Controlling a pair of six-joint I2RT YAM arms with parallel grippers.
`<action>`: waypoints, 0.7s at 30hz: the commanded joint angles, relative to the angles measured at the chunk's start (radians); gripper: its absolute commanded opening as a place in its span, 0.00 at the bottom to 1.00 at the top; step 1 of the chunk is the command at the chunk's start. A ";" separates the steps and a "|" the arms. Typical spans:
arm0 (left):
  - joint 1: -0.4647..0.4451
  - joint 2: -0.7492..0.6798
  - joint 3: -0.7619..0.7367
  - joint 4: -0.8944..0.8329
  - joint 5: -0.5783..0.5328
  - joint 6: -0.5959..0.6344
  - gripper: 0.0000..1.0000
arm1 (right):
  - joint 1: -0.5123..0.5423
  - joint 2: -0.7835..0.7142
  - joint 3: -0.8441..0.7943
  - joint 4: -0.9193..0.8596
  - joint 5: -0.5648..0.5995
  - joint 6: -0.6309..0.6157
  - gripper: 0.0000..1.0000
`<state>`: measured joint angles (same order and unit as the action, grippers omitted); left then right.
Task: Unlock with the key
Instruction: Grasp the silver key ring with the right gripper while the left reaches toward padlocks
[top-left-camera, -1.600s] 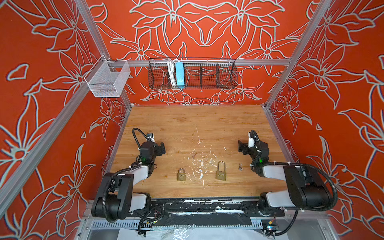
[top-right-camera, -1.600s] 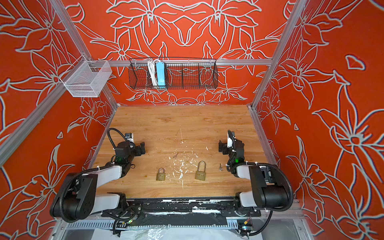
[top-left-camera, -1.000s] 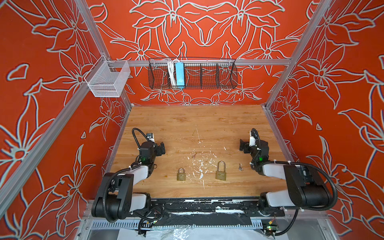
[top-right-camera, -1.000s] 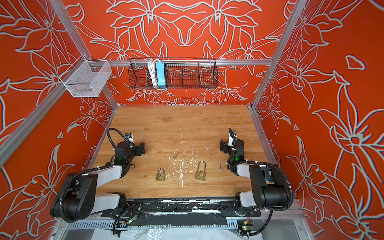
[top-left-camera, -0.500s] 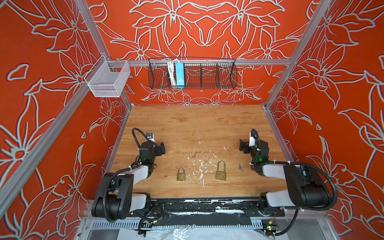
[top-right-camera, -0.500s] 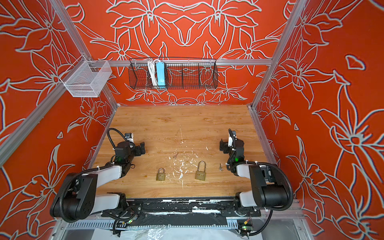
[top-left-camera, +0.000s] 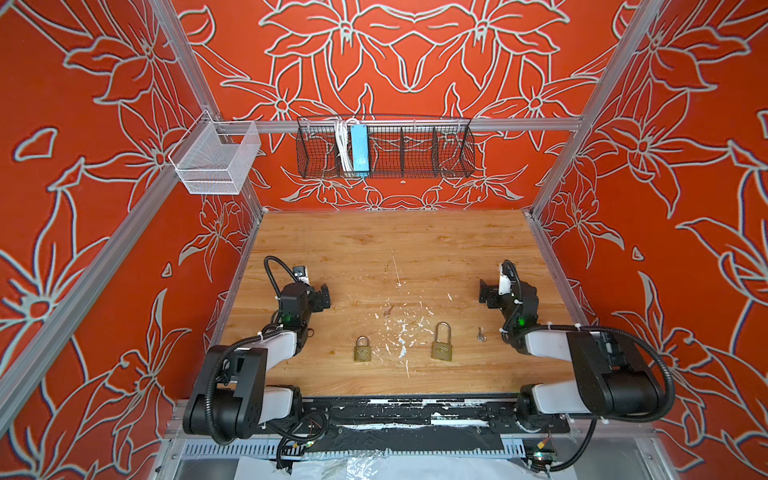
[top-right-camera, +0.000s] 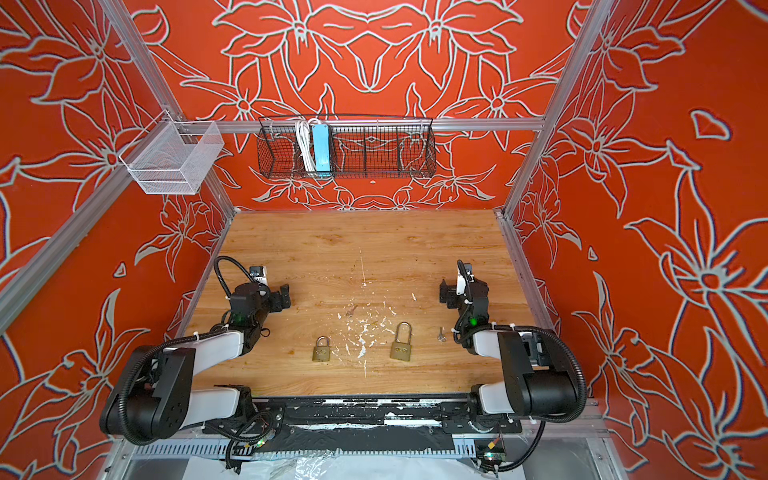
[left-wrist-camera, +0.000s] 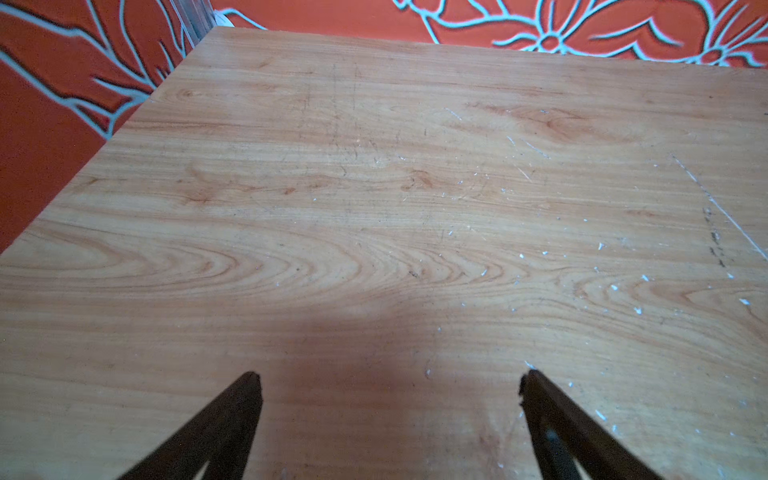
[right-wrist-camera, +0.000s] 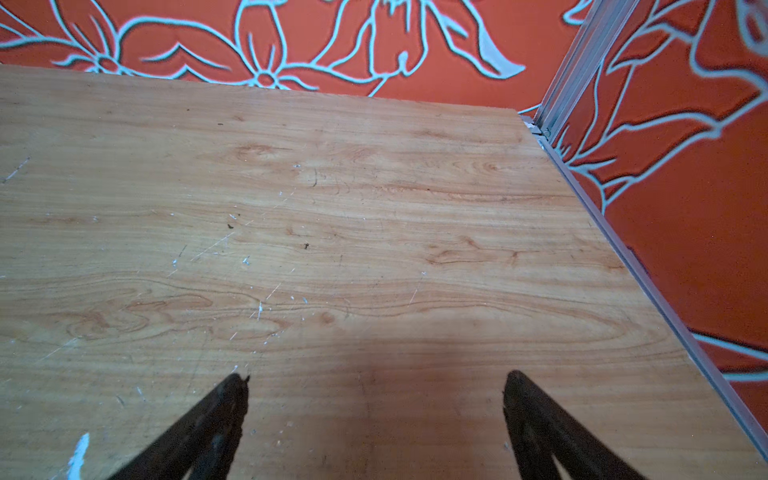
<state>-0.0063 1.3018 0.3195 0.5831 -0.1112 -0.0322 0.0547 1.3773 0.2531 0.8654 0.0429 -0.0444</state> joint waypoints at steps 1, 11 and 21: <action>-0.023 -0.113 0.011 -0.053 -0.040 0.017 0.97 | 0.012 -0.138 -0.052 0.015 -0.005 -0.014 0.98; -0.463 -0.449 0.177 -0.397 0.105 -0.255 0.99 | 0.096 -0.634 0.201 -0.979 -0.122 0.245 0.94; -0.874 0.019 0.474 -0.381 0.448 -0.074 0.84 | 0.134 -0.518 0.205 -1.218 -0.220 0.551 0.67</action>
<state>-0.8417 1.2823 0.7460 0.2058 0.1905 -0.1936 0.1791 0.8764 0.4835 -0.2474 -0.1642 0.3843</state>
